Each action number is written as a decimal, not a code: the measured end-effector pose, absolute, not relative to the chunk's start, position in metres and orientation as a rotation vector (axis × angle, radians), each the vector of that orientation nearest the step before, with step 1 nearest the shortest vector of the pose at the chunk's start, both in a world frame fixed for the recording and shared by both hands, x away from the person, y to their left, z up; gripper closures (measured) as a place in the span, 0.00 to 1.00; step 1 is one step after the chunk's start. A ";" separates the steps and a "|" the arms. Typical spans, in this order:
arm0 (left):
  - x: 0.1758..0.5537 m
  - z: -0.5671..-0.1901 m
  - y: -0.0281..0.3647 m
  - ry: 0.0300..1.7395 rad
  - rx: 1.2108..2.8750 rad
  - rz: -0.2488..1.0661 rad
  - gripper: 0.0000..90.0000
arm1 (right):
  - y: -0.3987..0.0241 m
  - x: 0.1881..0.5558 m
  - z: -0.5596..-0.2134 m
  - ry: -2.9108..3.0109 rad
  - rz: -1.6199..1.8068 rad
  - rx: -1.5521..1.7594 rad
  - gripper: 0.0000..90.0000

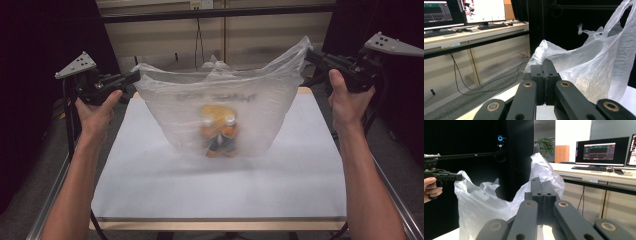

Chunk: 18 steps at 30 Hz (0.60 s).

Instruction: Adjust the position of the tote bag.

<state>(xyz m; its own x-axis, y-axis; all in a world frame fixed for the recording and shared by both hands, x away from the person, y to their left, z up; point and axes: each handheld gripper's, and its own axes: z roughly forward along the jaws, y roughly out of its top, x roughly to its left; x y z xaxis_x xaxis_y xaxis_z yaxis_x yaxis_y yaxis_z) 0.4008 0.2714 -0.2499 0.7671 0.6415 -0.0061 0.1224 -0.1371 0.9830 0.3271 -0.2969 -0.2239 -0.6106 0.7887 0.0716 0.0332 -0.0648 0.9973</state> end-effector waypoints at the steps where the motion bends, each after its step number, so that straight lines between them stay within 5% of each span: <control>1: 0.401 -0.251 0.271 0.619 1.673 0.494 1.00 | -0.298 0.327 -0.227 1.660 1.722 0.888 1.00; 18: 0.397 -0.285 0.256 0.602 1.816 0.491 1.00 | -0.306 0.313 -0.267 1.802 1.583 0.920 1.00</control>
<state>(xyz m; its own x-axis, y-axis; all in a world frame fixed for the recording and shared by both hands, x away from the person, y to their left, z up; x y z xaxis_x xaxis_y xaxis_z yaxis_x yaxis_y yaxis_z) 0.3969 0.2560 -0.2853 0.7845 0.6190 0.0384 0.1615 -0.2637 0.9510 0.3134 -0.3055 -0.2669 -0.6041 0.7965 0.0262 0.1286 0.0650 0.9896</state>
